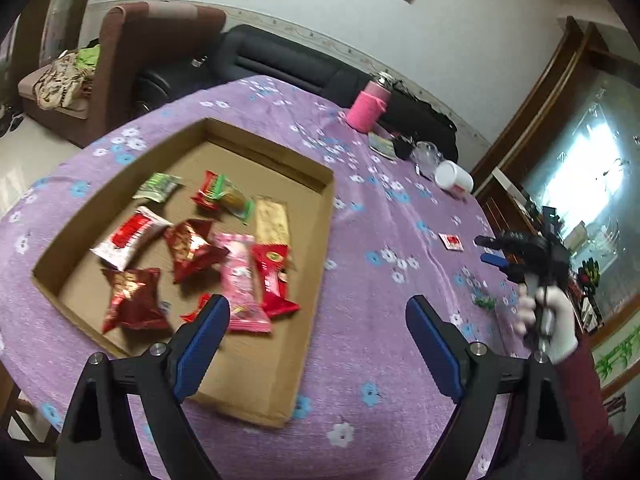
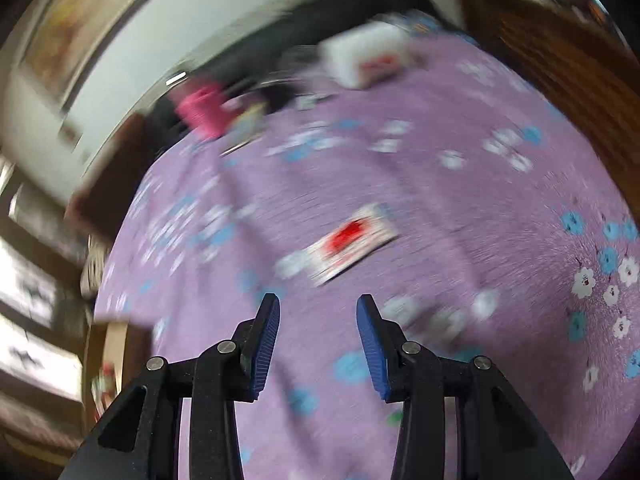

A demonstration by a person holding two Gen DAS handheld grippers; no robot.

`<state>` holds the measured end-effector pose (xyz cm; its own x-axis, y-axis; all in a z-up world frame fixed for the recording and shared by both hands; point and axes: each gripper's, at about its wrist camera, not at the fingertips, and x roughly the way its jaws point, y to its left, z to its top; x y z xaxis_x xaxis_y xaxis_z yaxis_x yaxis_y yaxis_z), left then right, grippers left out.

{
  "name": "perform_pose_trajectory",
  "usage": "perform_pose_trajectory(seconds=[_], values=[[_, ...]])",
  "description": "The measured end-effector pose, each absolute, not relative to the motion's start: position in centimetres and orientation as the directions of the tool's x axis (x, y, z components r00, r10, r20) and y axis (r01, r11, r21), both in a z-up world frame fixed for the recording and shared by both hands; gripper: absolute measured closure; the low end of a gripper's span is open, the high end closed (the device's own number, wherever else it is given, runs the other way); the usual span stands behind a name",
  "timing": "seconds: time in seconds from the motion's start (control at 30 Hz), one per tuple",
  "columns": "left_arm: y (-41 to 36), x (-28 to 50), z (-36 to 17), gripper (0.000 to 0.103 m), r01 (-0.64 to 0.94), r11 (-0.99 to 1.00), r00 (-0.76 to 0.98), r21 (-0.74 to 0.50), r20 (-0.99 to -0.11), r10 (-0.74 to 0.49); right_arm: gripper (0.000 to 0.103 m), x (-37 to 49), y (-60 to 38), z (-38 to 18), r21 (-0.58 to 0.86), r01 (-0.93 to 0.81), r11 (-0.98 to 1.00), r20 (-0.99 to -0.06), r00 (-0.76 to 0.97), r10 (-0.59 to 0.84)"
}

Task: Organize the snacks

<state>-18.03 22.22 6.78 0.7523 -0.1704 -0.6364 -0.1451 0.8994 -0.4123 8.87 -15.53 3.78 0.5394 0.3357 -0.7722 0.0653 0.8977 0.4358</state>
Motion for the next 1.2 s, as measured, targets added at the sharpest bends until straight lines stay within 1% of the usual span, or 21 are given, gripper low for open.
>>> perform_pose_trajectory(seconds=[0.1,0.17,0.27,0.33,0.37,0.43,0.47,0.5,0.53,0.57,0.67,0.7,0.8,0.87,0.9,0.93,0.97,1.03,1.07,1.1,1.2], values=[[21.6,-17.7,6.8,0.014,-0.149,0.906,0.747,-0.396,-0.645,-0.159,0.059,11.5,-17.1,2.5,0.490,0.136,0.861,-0.769,0.531,0.354],[21.3,-17.6,6.9,0.014,-0.155,0.911,0.745,-0.382,-0.651,-0.146,0.057,13.0,-16.7,2.0,0.487,0.152,0.860,-0.773,0.534,0.343],[21.0,-17.2,6.7,0.014,-0.157,0.916,0.737,-0.369,-0.661,-0.140,0.056,15.0,-15.9,1.4,0.446,0.190,0.875,-0.797,0.528,0.292],[20.9,-17.0,6.6,0.014,-0.155,0.918,0.733,-0.366,-0.665,-0.142,0.052,16.2,-15.0,0.8,0.379,0.216,0.900,-0.832,0.504,0.230],[20.9,-16.9,6.7,0.014,-0.154,0.918,0.733,-0.365,-0.665,-0.141,0.045,16.4,-14.7,0.6,0.353,0.220,0.910,-0.839,0.505,0.203],[20.8,-16.8,6.6,0.014,-0.153,0.919,0.733,-0.362,-0.666,-0.141,0.042,16.7,-13.2,0.6,0.271,0.205,0.941,-0.851,0.507,0.134],[20.8,-16.7,6.6,0.014,-0.152,0.919,0.732,-0.364,-0.666,-0.143,0.046,16.7,-12.3,0.7,0.214,0.191,0.958,-0.857,0.507,0.091],[20.9,-16.6,6.5,0.014,-0.153,0.918,0.731,-0.365,-0.667,-0.144,0.068,16.8,-11.9,0.6,0.198,0.177,0.964,-0.858,0.508,0.082],[20.9,-16.6,6.4,0.014,-0.153,0.918,0.730,-0.366,-0.668,-0.145,0.074,16.7,-11.2,0.5,0.182,0.146,0.972,-0.858,0.506,0.085],[21.0,-16.6,6.3,0.014,-0.153,0.917,0.729,-0.369,-0.669,-0.147,0.076,16.6,-10.8,0.5,0.179,0.127,0.976,-0.861,0.500,0.093],[21.2,-16.5,6.1,0.014,-0.154,0.911,0.728,-0.382,-0.667,-0.157,0.078,15.1,-9.1,0.6,0.205,0.032,0.978,-0.867,0.470,0.167],[21.2,-16.6,6.1,0.014,-0.153,0.910,0.729,-0.385,-0.666,-0.160,0.081,14.4,-8.6,0.6,0.226,0.001,0.974,-0.867,0.456,0.200],[21.1,-16.7,6.1,0.014,-0.144,0.912,0.731,-0.384,-0.663,-0.164,0.083,10.8,-5.0,0.5,0.333,-0.172,0.927,-0.862,0.344,0.373],[21.0,-16.7,6.2,0.014,-0.137,0.912,0.730,-0.386,-0.661,-0.170,0.082,8.2,-3.0,0.8,0.448,-0.297,0.843,-0.823,0.231,0.519],[20.9,-16.9,6.2,0.014,-0.134,0.913,0.730,-0.385,-0.661,-0.171,0.082,6.9,-2.9,1.5,0.514,-0.320,0.796,-0.783,0.203,0.588],[20.7,-17.0,6.3,0.014,-0.129,0.915,0.729,-0.382,-0.662,-0.174,0.082,6.1,-3.4,2.3,0.534,-0.318,0.784,-0.762,0.222,0.609],[20.6,-17.1,6.3,0.014,-0.124,0.916,0.728,-0.381,-0.662,-0.178,0.081,5.3,-4.9,3.7,0.550,-0.305,0.777,-0.730,0.275,0.625],[20.2,-17.2,6.3,0.014,-0.108,0.918,0.726,-0.380,-0.661,-0.188,0.067,4.7,-8.4,5.4,0.550,-0.263,0.793,-0.703,0.367,0.609],[20.0,-17.2,6.3,0.014,-0.100,0.921,0.724,-0.378,-0.662,-0.193,0.053,4.4,-10.6,6.2,0.514,-0.225,0.828,-0.706,0.438,0.557],[19.7,-17.2,6.2,0.014,-0.091,0.922,0.720,-0.377,-0.664,-0.201,0.043,4.1,-12.7,6.7,0.471,-0.187,0.862,-0.711,0.498,0.496],[18.8,-16.7,5.9,0.014,-0.063,0.924,0.706,-0.378,-0.671,-0.227,0.041,3.2,-17.6,6.6,0.380,-0.074,0.922,-0.743,0.568,0.353]])
